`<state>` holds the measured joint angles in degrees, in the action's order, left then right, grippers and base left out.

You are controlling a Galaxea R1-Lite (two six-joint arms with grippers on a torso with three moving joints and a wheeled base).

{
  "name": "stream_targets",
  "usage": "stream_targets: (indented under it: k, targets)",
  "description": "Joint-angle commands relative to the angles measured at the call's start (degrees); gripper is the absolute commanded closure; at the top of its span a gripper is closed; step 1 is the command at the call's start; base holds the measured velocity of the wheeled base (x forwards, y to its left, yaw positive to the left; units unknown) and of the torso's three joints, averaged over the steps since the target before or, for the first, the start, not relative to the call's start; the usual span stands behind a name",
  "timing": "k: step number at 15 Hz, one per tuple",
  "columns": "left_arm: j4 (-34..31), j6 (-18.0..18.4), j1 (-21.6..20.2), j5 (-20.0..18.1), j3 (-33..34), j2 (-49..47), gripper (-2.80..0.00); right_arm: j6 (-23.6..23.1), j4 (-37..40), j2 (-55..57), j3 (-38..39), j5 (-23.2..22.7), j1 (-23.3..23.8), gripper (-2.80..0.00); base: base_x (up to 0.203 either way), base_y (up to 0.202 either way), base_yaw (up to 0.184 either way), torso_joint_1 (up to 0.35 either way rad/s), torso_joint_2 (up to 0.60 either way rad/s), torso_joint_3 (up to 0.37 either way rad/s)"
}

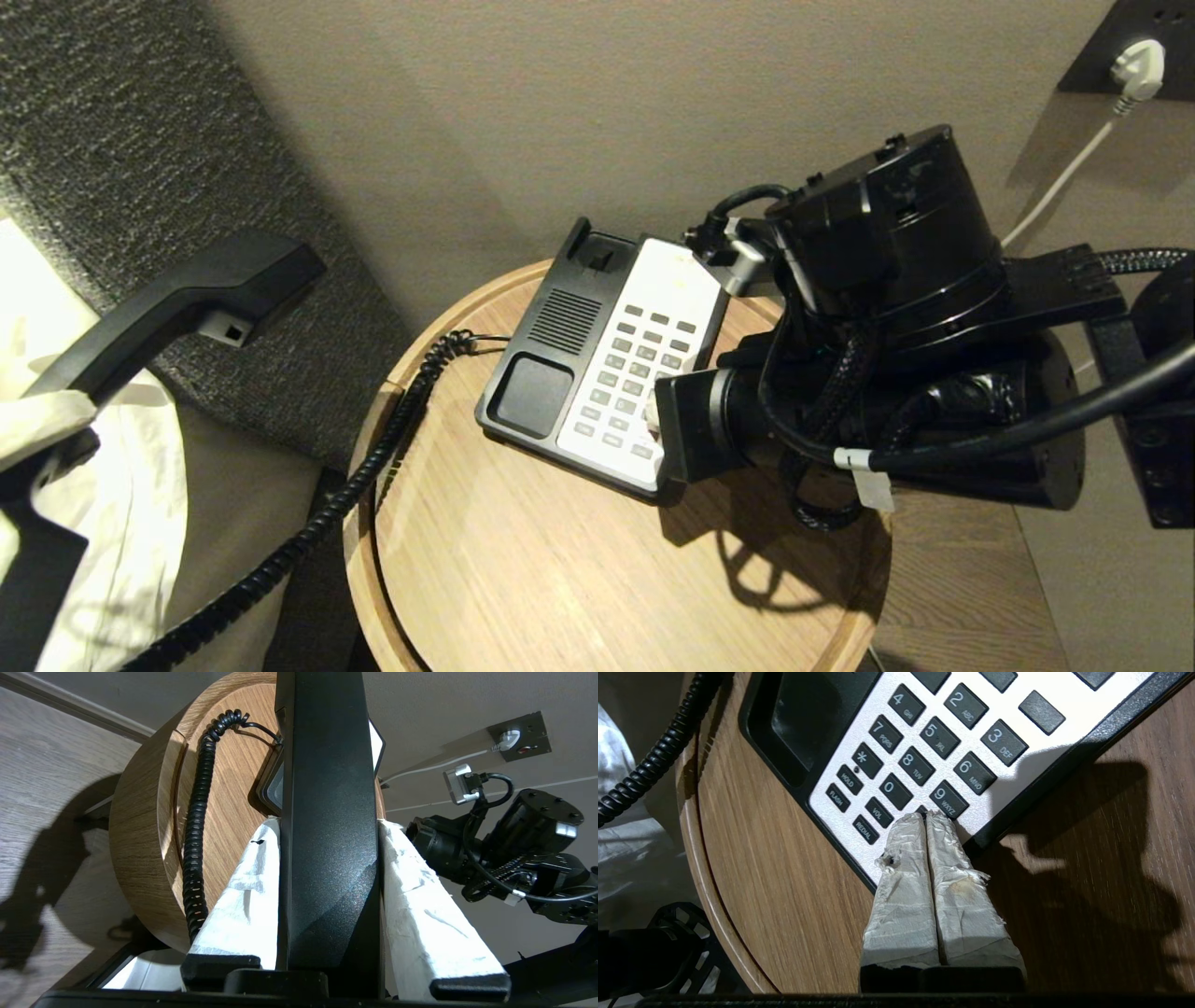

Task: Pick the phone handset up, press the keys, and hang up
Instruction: Dial the number

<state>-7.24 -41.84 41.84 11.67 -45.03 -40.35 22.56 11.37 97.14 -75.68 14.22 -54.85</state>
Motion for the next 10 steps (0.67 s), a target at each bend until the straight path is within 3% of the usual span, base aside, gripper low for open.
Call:
stream_targets:
  k: [1, 10]
  targets:
    - [-0.05, -0.26, 0.00, 0.03, 0.12, 0.10, 0.00, 0.09, 0.14, 0.24, -0.26, 0.11, 0.00, 0.00, 0.000, 0.000, 0.000, 0.000, 0.00, 0.000]
    - [-0.14, -0.17, 0.00, 0.10, 0.12, 0.10, 0.00, -0.15, -0.21, 1.30, 0.18, 0.37, 0.09, 0.00, 0.000, 0.000, 0.000, 0.000, 0.00, 0.000]
